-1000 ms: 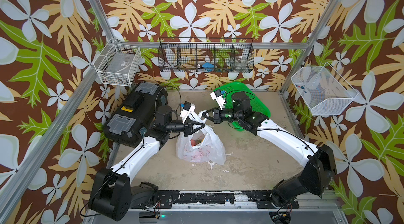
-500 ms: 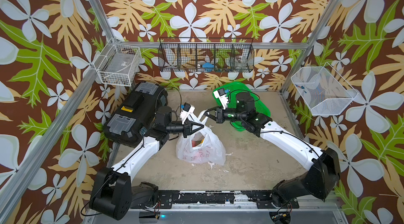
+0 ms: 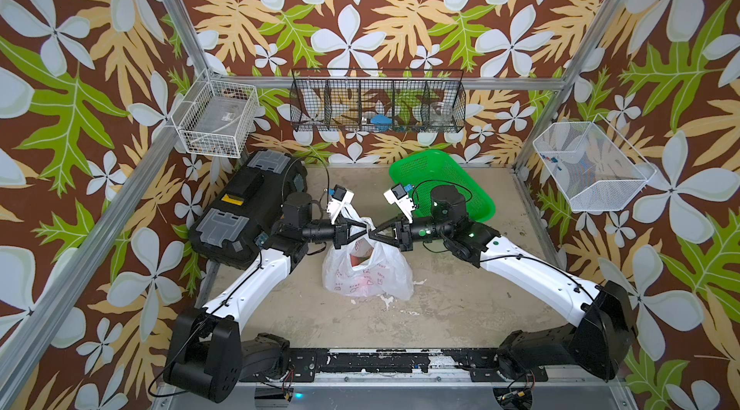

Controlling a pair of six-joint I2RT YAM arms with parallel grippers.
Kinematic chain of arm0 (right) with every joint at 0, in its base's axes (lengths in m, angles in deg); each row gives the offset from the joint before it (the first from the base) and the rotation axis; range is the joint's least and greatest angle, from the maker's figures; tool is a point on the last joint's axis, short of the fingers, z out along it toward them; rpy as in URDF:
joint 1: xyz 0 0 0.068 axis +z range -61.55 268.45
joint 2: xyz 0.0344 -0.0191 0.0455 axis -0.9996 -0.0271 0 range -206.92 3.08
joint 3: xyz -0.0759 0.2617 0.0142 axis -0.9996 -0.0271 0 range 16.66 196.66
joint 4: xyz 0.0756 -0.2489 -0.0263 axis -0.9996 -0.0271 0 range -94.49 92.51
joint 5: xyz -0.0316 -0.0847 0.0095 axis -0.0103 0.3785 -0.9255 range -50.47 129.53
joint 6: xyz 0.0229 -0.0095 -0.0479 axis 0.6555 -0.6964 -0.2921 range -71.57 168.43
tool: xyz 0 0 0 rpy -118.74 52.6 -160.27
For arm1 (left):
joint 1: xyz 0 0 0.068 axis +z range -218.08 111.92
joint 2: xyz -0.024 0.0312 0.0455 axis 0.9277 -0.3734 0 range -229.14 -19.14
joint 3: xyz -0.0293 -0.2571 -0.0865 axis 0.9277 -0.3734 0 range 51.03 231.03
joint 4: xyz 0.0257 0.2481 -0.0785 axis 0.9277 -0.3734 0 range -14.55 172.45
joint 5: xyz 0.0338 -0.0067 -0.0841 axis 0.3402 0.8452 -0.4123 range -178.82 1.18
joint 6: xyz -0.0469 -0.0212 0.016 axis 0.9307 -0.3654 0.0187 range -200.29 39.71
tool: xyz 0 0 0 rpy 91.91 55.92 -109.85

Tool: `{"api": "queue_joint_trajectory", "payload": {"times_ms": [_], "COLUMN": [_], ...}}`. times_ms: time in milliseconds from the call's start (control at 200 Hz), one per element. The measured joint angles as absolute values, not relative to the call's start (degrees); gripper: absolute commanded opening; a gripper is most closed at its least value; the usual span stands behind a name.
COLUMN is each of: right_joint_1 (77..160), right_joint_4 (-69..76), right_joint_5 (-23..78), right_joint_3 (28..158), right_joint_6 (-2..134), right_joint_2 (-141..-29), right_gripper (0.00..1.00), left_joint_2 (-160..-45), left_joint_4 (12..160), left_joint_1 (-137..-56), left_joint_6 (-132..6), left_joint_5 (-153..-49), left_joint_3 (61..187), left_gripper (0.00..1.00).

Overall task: Place the peach into a plastic bag & tie a knot
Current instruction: Cross the plastic bag at the center of the board.

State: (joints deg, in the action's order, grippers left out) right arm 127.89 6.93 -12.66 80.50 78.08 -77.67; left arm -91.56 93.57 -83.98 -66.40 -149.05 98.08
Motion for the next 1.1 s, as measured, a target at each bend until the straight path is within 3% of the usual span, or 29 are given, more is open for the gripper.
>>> {"api": "queue_joint_trajectory", "payload": {"times_ms": [235,576,806,981,1101], "right_joint_1": [130.79,130.38,127.52,127.49,127.45], "right_joint_4": [0.09,-6.82,-6.71,-6.64,-6.73], "right_joint_5": [-12.22,-3.28,-2.71,-4.24,-4.7], "right_joint_3": [81.52,84.39,84.41,85.15,85.7], "right_joint_6": [70.43,64.22,64.86,65.38,66.01], "right_joint_2": [-81.47,-85.76,-86.06,-87.42,-88.01], "right_gripper": [0.0,0.0,0.0,0.0,0.0], "left_joint_2": [-91.45,-89.46,-88.08,-86.07,-84.43], "left_joint_4": [91.77,86.05,80.91,77.17,75.93], "left_joint_1": [-83.93,-83.93,-83.85,-83.58,-83.32], "left_joint_6": [-66.92,-70.33,-75.44,-79.25,-81.32], "left_joint_5": [-148.81,-146.84,-142.27,-139.56,-138.71], "left_joint_3": [99.72,99.7,99.3,99.39,99.39], "left_gripper": [0.16,0.25,0.36,0.5,0.54]}}
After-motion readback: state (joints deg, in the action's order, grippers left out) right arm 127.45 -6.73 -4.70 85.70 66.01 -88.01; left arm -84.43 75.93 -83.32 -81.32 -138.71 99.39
